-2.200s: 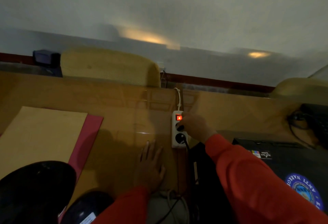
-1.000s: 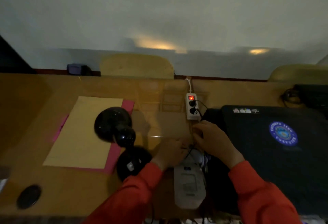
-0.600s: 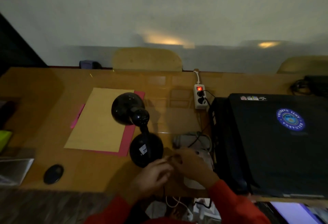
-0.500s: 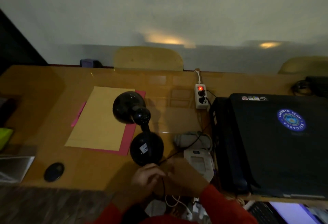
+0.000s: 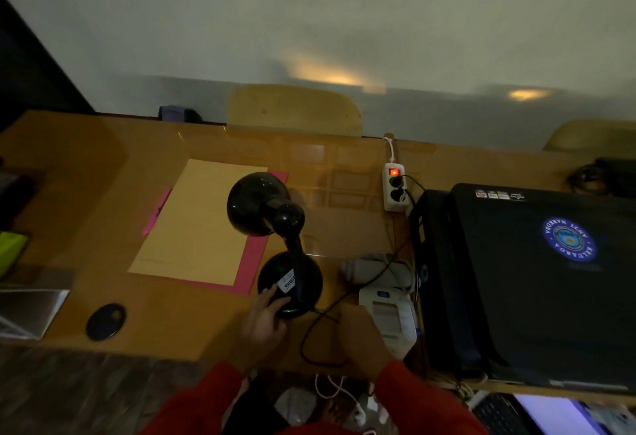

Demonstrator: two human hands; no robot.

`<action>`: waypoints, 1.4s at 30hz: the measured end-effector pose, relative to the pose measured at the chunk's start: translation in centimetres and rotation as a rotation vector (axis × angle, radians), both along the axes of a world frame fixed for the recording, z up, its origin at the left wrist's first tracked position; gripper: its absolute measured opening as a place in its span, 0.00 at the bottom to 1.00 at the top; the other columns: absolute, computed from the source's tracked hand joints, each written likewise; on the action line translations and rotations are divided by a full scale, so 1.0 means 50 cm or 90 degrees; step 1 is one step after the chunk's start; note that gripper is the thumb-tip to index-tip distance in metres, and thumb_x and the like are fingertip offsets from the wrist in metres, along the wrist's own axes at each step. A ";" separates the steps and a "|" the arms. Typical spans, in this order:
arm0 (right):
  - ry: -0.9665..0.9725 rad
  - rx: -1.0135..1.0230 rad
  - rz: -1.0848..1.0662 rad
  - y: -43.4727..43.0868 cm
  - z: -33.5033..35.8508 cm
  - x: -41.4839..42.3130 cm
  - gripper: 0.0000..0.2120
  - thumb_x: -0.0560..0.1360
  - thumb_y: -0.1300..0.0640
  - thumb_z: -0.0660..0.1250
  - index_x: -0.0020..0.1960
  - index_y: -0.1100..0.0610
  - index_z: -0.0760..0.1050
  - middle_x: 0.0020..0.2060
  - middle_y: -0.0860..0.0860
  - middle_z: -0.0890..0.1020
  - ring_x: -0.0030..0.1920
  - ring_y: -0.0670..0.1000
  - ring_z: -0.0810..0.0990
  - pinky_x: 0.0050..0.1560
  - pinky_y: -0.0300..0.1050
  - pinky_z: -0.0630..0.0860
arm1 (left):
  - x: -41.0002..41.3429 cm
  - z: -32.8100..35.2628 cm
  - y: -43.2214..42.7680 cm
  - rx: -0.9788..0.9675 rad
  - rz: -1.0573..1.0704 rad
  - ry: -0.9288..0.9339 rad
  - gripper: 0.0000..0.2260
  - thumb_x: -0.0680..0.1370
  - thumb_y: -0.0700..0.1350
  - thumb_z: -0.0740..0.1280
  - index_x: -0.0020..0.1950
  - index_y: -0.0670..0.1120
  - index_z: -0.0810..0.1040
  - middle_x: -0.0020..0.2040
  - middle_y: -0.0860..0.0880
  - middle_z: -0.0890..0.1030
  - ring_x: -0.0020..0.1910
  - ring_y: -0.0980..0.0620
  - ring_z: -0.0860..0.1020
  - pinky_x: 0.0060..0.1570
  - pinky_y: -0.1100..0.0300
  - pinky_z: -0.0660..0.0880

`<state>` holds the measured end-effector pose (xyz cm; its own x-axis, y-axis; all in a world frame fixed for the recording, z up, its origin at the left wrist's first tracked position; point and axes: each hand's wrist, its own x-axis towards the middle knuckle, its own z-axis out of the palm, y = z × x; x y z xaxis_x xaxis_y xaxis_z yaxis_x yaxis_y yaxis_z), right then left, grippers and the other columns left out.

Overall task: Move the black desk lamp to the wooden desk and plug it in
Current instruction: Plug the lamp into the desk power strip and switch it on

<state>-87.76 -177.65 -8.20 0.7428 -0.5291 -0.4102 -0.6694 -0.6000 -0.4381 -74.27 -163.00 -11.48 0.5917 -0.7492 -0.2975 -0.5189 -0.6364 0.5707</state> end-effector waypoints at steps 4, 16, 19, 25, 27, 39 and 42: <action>-0.028 -0.097 -0.001 -0.028 0.004 0.008 0.12 0.80 0.64 0.52 0.58 0.60 0.70 0.58 0.59 0.77 0.58 0.56 0.76 0.57 0.47 0.73 | -0.035 -0.013 0.000 -0.016 -0.023 -0.023 0.18 0.76 0.40 0.61 0.66 0.46 0.74 0.76 0.40 0.58 0.75 0.40 0.58 0.70 0.45 0.65; -0.289 0.198 -0.006 -0.023 0.049 0.063 0.24 0.74 0.60 0.67 0.68 0.55 0.65 0.63 0.54 0.75 0.63 0.52 0.74 0.57 0.41 0.71 | 0.008 -0.023 -0.021 0.060 -0.034 -0.102 0.26 0.76 0.44 0.63 0.74 0.47 0.62 0.78 0.38 0.50 0.76 0.38 0.55 0.72 0.46 0.63; -0.307 0.275 -0.043 -0.001 0.050 0.073 0.19 0.74 0.61 0.66 0.64 0.57 0.69 0.58 0.57 0.78 0.56 0.52 0.77 0.54 0.44 0.75 | 0.003 -0.027 -0.017 0.092 -0.060 -0.128 0.27 0.74 0.46 0.64 0.73 0.48 0.63 0.78 0.37 0.52 0.74 0.35 0.56 0.71 0.41 0.63; -0.304 0.195 -0.091 0.014 0.025 0.047 0.12 0.77 0.58 0.63 0.60 0.54 0.71 0.54 0.53 0.81 0.54 0.51 0.79 0.51 0.43 0.77 | -0.026 -0.021 -0.008 0.133 -0.096 -0.142 0.27 0.74 0.48 0.63 0.73 0.51 0.62 0.78 0.40 0.54 0.73 0.38 0.58 0.69 0.46 0.66; -0.299 0.162 -0.080 0.016 0.018 0.031 0.11 0.77 0.57 0.63 0.59 0.52 0.71 0.53 0.53 0.81 0.53 0.51 0.80 0.49 0.44 0.77 | -0.040 -0.023 -0.002 0.122 -0.094 -0.140 0.27 0.74 0.47 0.62 0.73 0.52 0.62 0.78 0.41 0.55 0.73 0.39 0.59 0.70 0.46 0.65; -0.315 0.098 -0.126 0.043 0.011 -0.051 0.12 0.76 0.55 0.64 0.59 0.54 0.70 0.53 0.54 0.81 0.53 0.51 0.80 0.48 0.41 0.77 | -0.093 -0.016 0.021 0.128 -0.203 -0.132 0.26 0.77 0.47 0.58 0.75 0.53 0.56 0.78 0.42 0.50 0.76 0.39 0.50 0.74 0.42 0.58; -0.327 0.092 -0.143 0.054 0.010 -0.051 0.11 0.77 0.57 0.64 0.58 0.55 0.71 0.52 0.54 0.81 0.52 0.52 0.80 0.49 0.43 0.78 | -0.087 -0.005 0.025 0.124 -0.232 -0.143 0.27 0.77 0.47 0.59 0.75 0.53 0.56 0.79 0.43 0.48 0.76 0.37 0.51 0.73 0.42 0.62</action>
<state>-90.33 -174.96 -7.69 0.7421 -0.6617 -0.1065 -0.4529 -0.3780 -0.8075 -78.60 -161.75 -11.74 0.3666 -0.8631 -0.3474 -0.8254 -0.4740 0.3066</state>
